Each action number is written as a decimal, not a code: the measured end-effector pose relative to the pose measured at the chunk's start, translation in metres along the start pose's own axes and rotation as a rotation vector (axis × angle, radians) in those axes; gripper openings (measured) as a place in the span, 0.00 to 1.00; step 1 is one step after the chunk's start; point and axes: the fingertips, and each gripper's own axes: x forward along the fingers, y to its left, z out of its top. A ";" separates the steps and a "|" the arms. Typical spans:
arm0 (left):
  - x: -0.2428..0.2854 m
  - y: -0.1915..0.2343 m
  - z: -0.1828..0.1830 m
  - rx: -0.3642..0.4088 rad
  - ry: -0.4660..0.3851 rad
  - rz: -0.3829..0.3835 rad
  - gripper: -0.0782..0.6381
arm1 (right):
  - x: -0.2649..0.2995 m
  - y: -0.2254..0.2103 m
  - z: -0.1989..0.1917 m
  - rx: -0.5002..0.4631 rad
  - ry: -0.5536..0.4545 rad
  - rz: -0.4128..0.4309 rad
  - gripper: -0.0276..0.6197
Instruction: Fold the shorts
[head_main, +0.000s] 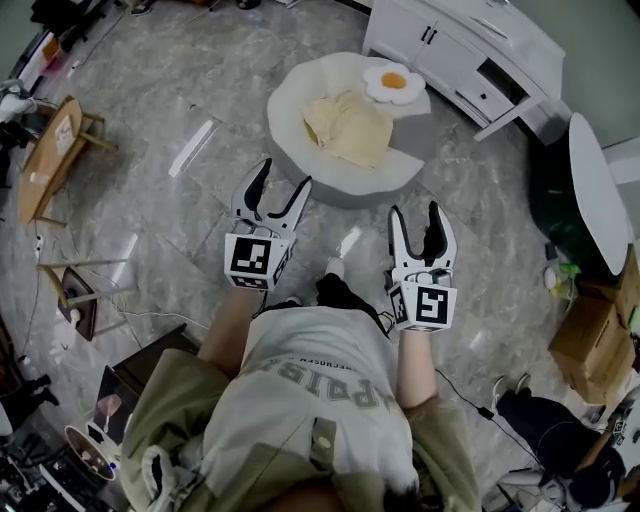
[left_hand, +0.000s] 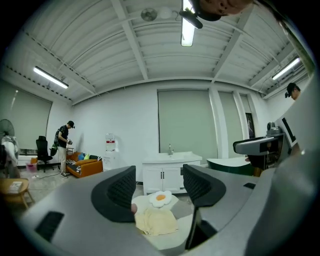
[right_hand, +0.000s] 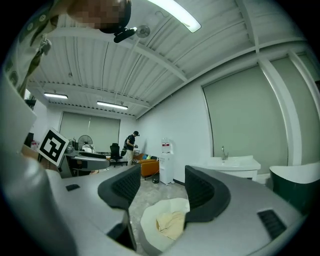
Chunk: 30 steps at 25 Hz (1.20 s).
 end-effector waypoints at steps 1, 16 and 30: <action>0.009 0.000 -0.003 0.004 0.011 0.007 0.52 | 0.006 -0.008 -0.004 0.007 0.007 0.006 0.46; 0.122 0.038 -0.082 0.092 0.273 -0.031 0.52 | 0.105 -0.050 -0.078 -0.038 0.178 0.061 0.46; 0.260 0.147 -0.155 0.141 0.471 -0.280 0.52 | 0.237 -0.071 -0.140 0.030 0.321 -0.236 0.46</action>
